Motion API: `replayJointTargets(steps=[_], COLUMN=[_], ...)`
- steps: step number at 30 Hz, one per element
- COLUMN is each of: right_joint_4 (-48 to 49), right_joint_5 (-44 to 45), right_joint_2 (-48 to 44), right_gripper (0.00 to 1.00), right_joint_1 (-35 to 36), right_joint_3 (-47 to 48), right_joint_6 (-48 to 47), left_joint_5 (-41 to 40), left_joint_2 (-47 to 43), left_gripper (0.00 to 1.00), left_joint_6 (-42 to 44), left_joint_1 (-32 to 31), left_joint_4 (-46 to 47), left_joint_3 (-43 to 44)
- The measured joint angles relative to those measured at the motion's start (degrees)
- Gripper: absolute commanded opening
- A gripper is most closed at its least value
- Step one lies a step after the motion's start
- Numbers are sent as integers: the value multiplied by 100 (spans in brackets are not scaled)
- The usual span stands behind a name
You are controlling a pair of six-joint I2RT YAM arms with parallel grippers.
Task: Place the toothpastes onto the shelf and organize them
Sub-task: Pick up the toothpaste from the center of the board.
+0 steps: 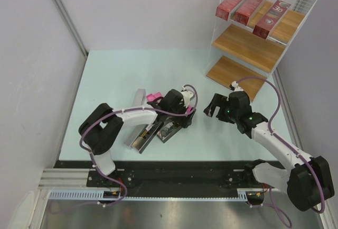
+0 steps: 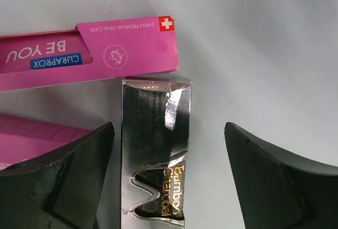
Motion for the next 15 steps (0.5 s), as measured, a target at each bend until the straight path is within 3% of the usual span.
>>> replayJointTargets(steps=[3,8,15], right_joint_4=[0,-13,-11], right_joint_5=[-50,-122,-236], right_joint_2=[0,0,2], right_gripper=[100,100,100], right_joint_1=[-15,-26,-48], right_joint_3=[-11,-31,-31], right_joint_6=[-20,-57,-195], left_joint_5=[-101,-214,-284], left_joint_2=[149,319,358], left_gripper=[83,62,55], left_joint_6=[0,-2,7], left_joint_1=[-2,-4,2], left_joint_4=[-22,-85,-136], left_joint_3=[44,81,131])
